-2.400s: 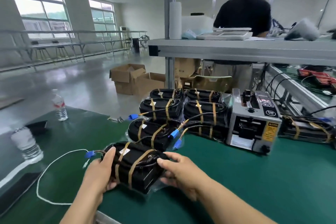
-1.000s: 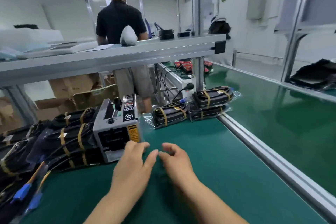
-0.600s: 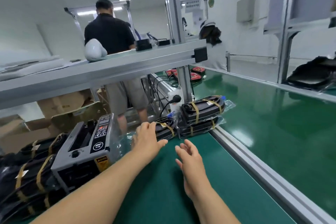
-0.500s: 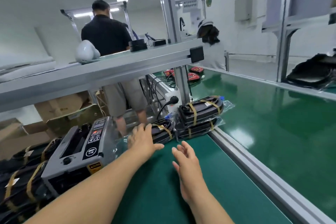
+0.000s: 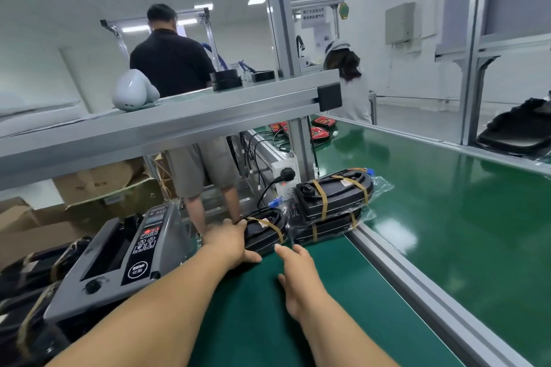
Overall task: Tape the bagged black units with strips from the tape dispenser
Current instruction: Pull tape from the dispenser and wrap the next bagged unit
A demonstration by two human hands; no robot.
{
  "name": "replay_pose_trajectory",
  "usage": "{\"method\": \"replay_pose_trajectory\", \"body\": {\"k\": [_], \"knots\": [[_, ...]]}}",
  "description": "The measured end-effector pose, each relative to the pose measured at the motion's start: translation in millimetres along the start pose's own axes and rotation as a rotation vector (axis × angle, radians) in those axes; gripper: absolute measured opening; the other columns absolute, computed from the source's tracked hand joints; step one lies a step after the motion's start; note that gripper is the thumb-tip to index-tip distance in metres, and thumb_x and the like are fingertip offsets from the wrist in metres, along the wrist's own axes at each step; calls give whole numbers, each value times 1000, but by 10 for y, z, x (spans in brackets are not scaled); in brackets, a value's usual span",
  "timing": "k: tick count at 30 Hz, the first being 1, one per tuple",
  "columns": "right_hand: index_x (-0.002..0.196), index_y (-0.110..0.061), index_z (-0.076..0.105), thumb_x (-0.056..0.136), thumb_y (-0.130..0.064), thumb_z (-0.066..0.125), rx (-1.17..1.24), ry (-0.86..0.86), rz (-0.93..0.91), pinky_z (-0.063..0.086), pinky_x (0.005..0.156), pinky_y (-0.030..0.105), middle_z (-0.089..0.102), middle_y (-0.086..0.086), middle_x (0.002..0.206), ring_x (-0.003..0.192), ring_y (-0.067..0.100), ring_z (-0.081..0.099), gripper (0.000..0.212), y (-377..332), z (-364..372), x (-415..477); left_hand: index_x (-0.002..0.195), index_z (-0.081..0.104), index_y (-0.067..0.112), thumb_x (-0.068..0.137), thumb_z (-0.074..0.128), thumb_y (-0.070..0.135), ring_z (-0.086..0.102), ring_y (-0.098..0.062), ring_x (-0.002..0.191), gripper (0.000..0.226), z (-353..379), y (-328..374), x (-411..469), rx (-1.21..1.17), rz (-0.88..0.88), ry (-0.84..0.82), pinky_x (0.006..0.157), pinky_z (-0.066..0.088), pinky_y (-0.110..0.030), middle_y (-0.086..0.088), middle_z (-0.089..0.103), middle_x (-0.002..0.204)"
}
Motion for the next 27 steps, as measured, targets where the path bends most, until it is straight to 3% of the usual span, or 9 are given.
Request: {"method": "replay_pose_trajectory", "body": {"k": [3, 5, 6, 9, 12, 16, 20, 25, 27], "knots": [[142, -13, 43, 95, -23, 65, 31, 11, 77, 42, 43, 17, 60, 0, 104, 71, 0, 53, 53, 3, 22, -21, 134, 47, 29, 69, 59, 80, 57, -27, 119, 83, -54, 49, -219, -24, -35, 81, 87, 47, -34, -4, 55, 131], [124, -10, 57, 93, -23, 68, 32, 1, 125, 42, 36, 19, 63, -3, 87, 56, -3, 53, 35, 23, 56, -61, 125, 52, 31, 71, 55, 81, 60, -26, 115, 73, -86, 63, -426, -67, -76, 124, 80, 46, -32, -2, 62, 124], [114, -10, 62, 92, -24, 69, 29, 7, 133, 44, 40, 21, 66, 0, 86, 54, 0, 55, 27, 27, 60, -90, 123, 52, 31, 72, 54, 80, 61, -26, 114, 71, -83, 52, -545, -69, -90, 127, 77, 45, -31, -1, 64, 121], [105, -7, 67, 89, -22, 74, 27, 40, 132, 47, 55, 28, 72, 9, 91, 64, 15, 64, 24, 35, 39, -217, 123, 52, 31, 72, 53, 79, 62, -27, 109, 70, -53, -18, -944, -99, -64, 124, 77, 46, -31, -1, 65, 116], [99, 0, 68, 84, -20, 79, 51, 12, 144, 51, 44, 26, 73, 16, 79, 52, 23, 70, 27, 51, 38, -429, 126, 47, 36, 69, 48, 83, 63, -25, 106, 74, -36, -149, -1382, -157, -23, 141, 76, 46, -32, 3, 65, 113], [92, -1, 68, 83, -21, 75, 94, -119, 189, 55, 46, 29, 74, 17, 72, 55, 27, 71, 23, 161, 71, -832, 137, 33, 40, 64, 38, 88, 61, -16, 106, 88, 25, -279, -2036, -317, 5, 173, 78, 45, -32, 11, 62, 116], [113, 0, 61, 71, -15, 80, 84, -174, 122, 59, 60, 42, 72, 25, 91, 72, 37, 72, 49, 248, 126, -1306, 144, 13, 46, 61, 38, 89, 54, -5, 118, 97, 27, -421, -2690, -500, -43, 268, 90, 44, -26, 21, 50, 134], [119, -21, 63, 68, -14, 85, -50, -121, -120, 59, 68, 38, 78, 7, 94, 83, 26, 76, 56, 215, 85, -1886, 149, -11, 45, 57, 27, 92, 34, 14, 131, 110, 40, -479, -3345, -607, -40, 401, 95, 30, -3, 31, 26, 148], [118, -35, 64, 58, -26, 85, -186, -141, -209, 58, 77, 32, 77, -7, 98, 89, 14, 75, 65, 137, 114, -2133, 151, -2, 39, 65, 36, 87, 37, 18, 124, 106, 71, -462, -3558, -629, -1, 421, 89, 26, 3, 25, 28, 146]]}}
Point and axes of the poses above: each hand's wrist, its own x-axis towards the middle knuckle, its own z-axis out of the palm, y = z × x, the point moved 9 cm from there along x, towards the middle knuckle
